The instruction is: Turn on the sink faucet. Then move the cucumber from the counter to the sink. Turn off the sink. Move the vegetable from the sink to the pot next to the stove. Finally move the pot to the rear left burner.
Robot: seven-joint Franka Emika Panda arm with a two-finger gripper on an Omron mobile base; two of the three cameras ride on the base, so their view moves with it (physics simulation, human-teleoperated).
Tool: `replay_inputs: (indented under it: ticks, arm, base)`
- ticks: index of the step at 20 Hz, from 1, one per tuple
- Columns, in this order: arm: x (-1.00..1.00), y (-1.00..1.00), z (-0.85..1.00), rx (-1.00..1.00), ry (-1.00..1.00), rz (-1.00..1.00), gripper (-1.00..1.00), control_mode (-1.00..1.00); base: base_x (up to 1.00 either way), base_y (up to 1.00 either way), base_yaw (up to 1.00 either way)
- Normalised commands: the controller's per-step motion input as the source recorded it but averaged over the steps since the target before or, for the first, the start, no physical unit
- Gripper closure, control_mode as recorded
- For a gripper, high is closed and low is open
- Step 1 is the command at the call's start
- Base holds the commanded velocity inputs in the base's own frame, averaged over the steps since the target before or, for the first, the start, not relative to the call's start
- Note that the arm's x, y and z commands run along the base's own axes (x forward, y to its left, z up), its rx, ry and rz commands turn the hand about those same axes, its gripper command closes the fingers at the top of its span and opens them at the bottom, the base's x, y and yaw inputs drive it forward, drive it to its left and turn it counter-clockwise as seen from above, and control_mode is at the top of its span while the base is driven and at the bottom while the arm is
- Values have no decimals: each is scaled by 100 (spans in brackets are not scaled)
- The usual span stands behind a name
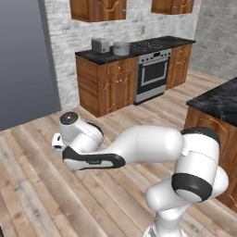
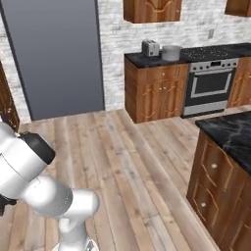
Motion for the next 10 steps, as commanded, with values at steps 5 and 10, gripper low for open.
replay_inputs:
  ticks: [5, 10]
  arm:
    - [0, 0, 0, 0, 0, 0, 100, 100]
    - [0, 0, 0, 0, 0, 0, 100, 100]
  base:
    - [73, 5, -33]
    - [95, 31, -27]
